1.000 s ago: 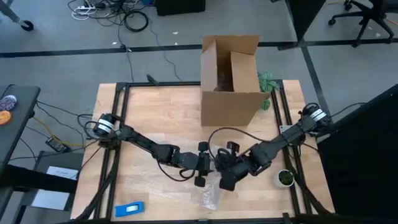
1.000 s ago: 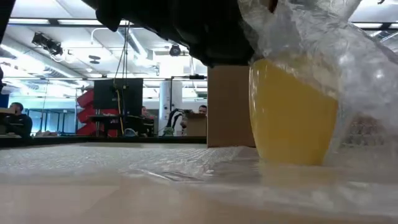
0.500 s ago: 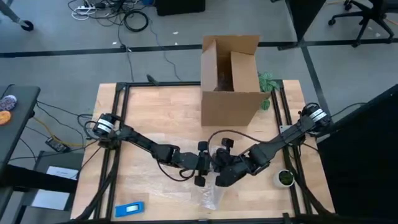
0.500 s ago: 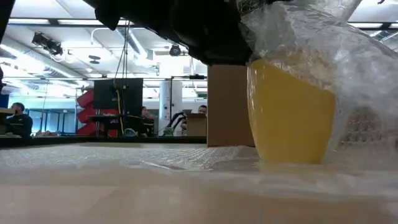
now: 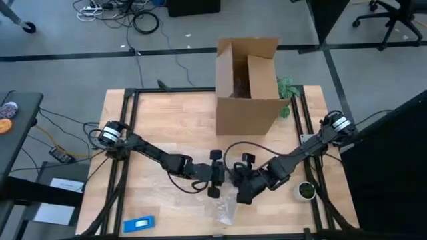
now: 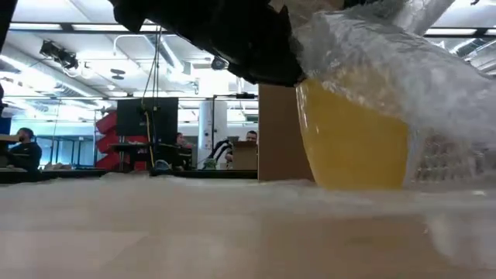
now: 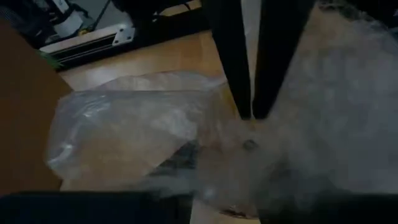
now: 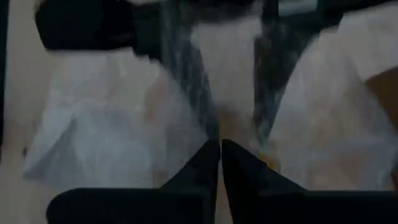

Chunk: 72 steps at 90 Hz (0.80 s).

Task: Wrap mug
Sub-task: Wrap the yellow mug with transparent bubble wrap

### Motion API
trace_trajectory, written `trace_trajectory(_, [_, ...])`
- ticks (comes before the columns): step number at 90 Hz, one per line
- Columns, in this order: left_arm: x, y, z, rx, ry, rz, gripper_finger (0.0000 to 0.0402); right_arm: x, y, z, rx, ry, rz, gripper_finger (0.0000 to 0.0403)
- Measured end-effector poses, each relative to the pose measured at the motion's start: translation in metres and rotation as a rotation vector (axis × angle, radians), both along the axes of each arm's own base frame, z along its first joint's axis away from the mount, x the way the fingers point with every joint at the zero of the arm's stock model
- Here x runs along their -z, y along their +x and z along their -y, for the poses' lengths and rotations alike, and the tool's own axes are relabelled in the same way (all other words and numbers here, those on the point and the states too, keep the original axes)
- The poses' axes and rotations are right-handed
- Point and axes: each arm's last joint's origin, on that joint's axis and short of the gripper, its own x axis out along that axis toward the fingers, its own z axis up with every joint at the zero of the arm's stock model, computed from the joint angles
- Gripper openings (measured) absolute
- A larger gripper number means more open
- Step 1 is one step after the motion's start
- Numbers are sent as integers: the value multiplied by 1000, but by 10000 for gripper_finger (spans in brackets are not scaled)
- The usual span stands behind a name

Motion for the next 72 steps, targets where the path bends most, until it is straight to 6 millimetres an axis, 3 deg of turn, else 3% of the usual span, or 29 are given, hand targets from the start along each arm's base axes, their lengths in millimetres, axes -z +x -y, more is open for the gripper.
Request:
trace_trajectory(23, [-14, -3, -2, -16, -7, 42, 115, 19, -4, 8, 13, 46, -94, 0])
trace_trajectory(43, [-12, -4, -1, -25, -28, 27, 115, -10, -3, 3, -15, 44, -91, 0])
trace_trajectory(59, [-14, -5, 4, -13, -37, 42, 115, -8, -8, 5, 2, 39, -154, 0])
trace_trajectory(72, [-14, -6, 8, 1, -39, 44, 115, -24, -10, 3, 28, -166, -40, 0])
